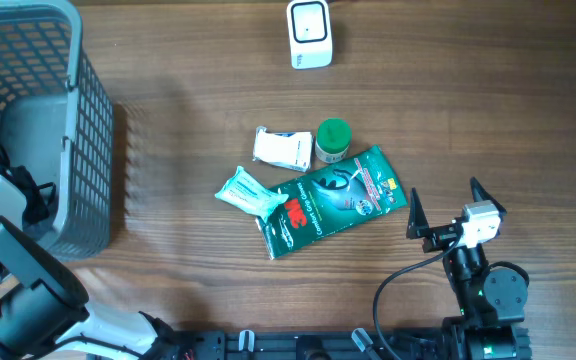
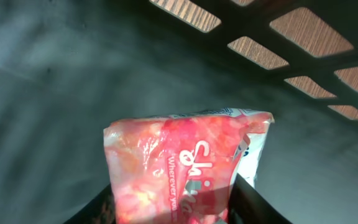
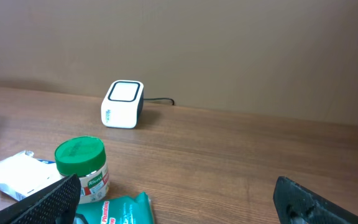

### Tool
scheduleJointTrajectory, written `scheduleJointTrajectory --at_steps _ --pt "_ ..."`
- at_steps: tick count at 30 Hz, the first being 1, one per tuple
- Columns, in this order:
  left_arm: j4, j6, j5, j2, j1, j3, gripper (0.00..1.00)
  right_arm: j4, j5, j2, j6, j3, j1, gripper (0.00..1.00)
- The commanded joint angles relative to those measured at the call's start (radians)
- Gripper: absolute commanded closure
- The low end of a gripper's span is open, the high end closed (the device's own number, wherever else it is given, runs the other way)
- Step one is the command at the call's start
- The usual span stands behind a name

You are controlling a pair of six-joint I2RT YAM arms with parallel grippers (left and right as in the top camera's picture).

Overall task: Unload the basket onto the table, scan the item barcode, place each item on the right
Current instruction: 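Reach into the basket and grasp the red packet with the left gripper, then carry the red packet over and drop it right of the green pack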

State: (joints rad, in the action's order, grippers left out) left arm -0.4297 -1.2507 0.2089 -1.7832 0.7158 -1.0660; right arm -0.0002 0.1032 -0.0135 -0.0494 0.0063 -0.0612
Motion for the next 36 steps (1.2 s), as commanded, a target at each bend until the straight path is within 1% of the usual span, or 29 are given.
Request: scheduleJointTrajectory --at_steps 1,3,4,5,6,8,11,13,15,18,21,23,26,27,28,29,32,33,35,36 --pt "-0.008 0.016 -0.064 -0.042 0.009 0.018 0.64 0.003 -0.011 0.009 -0.001 -0.001 -0.003 0.0" --pt "-0.008 0.021 -0.076 -0.039 0.009 0.016 0.68 0.003 -0.011 0.009 -0.002 -0.001 -0.003 0.01" --pt "-0.007 0.04 -0.093 -0.035 0.009 0.014 0.73 0.003 -0.011 0.009 -0.002 -0.001 -0.003 0.0" --pt "-0.008 0.055 -0.109 -0.032 0.009 0.01 0.76 0.003 -0.011 0.009 -0.002 -0.001 -0.003 0.0" --pt "-0.008 0.085 -0.141 -0.024 0.009 -0.002 0.78 0.003 -0.011 0.009 -0.001 -0.001 -0.003 0.0" --pt "-0.009 0.134 -0.202 -0.005 0.009 -0.027 0.81 0.003 -0.011 0.009 -0.002 -0.001 -0.003 0.0" --pt "-0.016 0.149 -0.295 0.049 0.009 -0.064 0.82 0.003 -0.011 0.009 -0.001 -0.001 -0.003 0.0" --pt "-0.017 0.175 -0.372 0.109 0.008 -0.089 0.84 0.003 -0.011 0.009 -0.001 -0.001 -0.003 0.0" --pt "-0.031 0.175 -0.429 0.175 0.004 -0.109 0.83 0.003 -0.011 0.009 -0.001 -0.001 -0.003 0.0" --pt "-0.03 0.174 -0.53 0.299 -0.002 -0.126 0.84 0.003 -0.011 0.009 -0.001 -0.001 -0.003 0.0" --pt "0.027 0.174 -0.674 0.462 -0.018 -0.134 0.83 0.003 -0.011 0.009 -0.002 -0.001 -0.003 0.0" --pt "0.058 0.174 -0.723 0.565 -0.048 -0.134 0.83 0.003 -0.011 0.009 -0.002 -0.001 -0.003 0.0" --pt "0.058 0.176 -0.724 0.706 -0.157 -0.134 0.83 0.003 -0.011 0.009 -0.001 -0.001 -0.003 0.0" --pt "0.055 0.2 -0.724 0.75 -0.224 -0.134 0.85 0.003 -0.011 0.009 -0.002 -0.001 -0.003 0.0" --pt "0.051 0.239 -0.705 0.789 -0.321 -0.134 0.87 0.003 -0.01 0.009 -0.001 -0.001 -0.003 0.0" --pt "0.042 0.257 -0.67 0.805 -0.391 -0.134 0.88 0.003 -0.011 0.009 -0.002 -0.001 -0.003 0.0" --pt "-0.021 0.279 -0.44 0.809 -0.655 -0.132 0.91 0.003 -0.01 0.009 -0.001 -0.001 -0.003 0.0" --pt "-0.05 0.279 -0.339 0.789 -0.763 -0.131 0.91 0.003 -0.011 0.009 -0.001 -0.001 -0.003 0.0" --pt "-0.084 0.279 -0.193 0.721 -0.942 -0.131 0.92 0.003 -0.011 0.009 -0.001 -0.001 -0.003 0.0" --pt "-0.088 0.279 -0.153 0.683 -1.012 -0.131 0.92 0.003 -0.011 0.009 -0.001 -0.001 -0.003 0.0"
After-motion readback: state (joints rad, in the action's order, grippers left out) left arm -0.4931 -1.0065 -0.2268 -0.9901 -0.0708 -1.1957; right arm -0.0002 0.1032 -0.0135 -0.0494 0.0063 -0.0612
